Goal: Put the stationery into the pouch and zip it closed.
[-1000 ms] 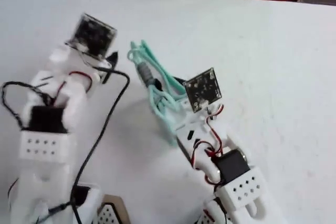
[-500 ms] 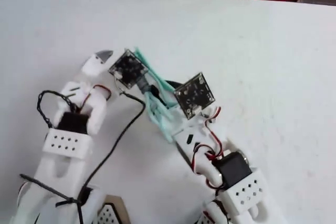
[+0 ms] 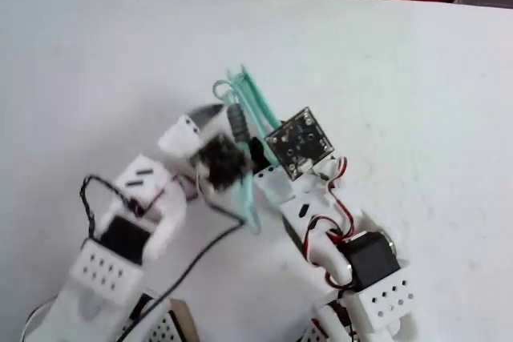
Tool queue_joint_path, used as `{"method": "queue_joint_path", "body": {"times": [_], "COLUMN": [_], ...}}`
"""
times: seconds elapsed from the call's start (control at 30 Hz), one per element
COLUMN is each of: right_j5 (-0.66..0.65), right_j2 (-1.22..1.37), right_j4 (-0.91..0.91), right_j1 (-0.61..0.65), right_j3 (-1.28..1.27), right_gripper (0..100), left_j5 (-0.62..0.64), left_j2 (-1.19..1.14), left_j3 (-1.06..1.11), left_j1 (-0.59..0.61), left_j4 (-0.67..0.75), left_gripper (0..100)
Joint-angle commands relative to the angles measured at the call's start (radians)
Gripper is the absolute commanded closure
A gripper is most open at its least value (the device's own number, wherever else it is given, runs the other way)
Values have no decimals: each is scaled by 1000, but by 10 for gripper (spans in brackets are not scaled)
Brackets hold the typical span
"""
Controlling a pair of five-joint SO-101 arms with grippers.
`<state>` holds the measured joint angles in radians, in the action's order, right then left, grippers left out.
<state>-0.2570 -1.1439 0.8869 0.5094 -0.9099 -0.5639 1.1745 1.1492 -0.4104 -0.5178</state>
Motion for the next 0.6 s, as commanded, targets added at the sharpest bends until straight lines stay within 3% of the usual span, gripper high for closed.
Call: {"method": "queue_joint_path", "body": {"times": [0.0,0.13,0.47,0.57], "right_j5": [-18,-14,-17,-20], "right_j2": [4,4,16,15], "right_j4": [67,174,183,177], "right_j1": [-45,-50,-48,-51], "right_j3": [87,242,293,299], "right_gripper": [872,863,866,948], "left_j5": [12,66,176,181], "left_j2": [153,219,226,229], "left_j3": [2,-2,0,2], "left_j1": [-68,-68,-96,-128], "left_j4": [-97,-166,-192,-198], "left_gripper": [736,736,736,736]}}
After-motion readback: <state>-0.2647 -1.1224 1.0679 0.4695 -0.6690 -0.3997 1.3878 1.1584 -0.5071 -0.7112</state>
